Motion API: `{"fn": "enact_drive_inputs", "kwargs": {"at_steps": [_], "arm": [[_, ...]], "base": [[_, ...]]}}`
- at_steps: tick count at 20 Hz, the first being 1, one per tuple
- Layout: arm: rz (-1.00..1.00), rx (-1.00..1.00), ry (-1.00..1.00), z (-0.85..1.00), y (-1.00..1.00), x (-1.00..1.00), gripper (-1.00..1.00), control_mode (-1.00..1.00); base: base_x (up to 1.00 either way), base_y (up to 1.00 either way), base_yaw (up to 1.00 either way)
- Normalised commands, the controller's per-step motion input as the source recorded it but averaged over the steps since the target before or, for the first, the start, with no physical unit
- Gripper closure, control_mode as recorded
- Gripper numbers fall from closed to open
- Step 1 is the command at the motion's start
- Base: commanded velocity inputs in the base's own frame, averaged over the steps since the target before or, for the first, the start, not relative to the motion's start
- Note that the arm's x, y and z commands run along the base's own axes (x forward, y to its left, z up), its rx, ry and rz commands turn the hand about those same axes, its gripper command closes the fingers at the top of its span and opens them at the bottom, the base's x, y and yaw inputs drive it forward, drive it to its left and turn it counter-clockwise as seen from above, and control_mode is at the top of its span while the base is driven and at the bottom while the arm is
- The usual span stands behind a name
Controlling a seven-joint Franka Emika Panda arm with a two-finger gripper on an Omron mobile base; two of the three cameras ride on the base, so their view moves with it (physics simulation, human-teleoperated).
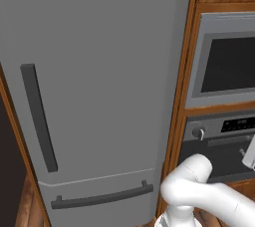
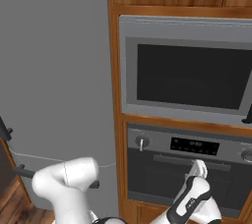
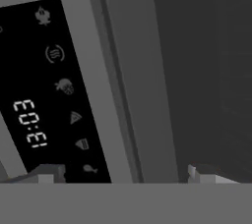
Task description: Take the fish from the oven and place it on the plate on the counter.
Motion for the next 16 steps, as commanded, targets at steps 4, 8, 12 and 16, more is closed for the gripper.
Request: {"fn": "enact_drive_inputs", "kwargs": {"at_steps": [4, 8, 12, 16], "arm": [[0.0, 0.0, 0.0, -0.33, -0.15, 0.34, -1.0, -1.0], [0.0, 0.0, 0.0, -0.4, -0.14, 0.47, -1.0, -1.0], [0.0, 0.0, 0.0, -0.42, -0.16, 0.37, -1.0, -1.0], [0.0, 0.0, 0.0, -0.12, -0.08, 0.21, -1.0, -1.0]], "base": [[0.0, 0.0, 0.0], [0.0, 0.0, 0.0], [0.0, 0.0, 0.0], [0.0, 0.0, 0.0]]}}
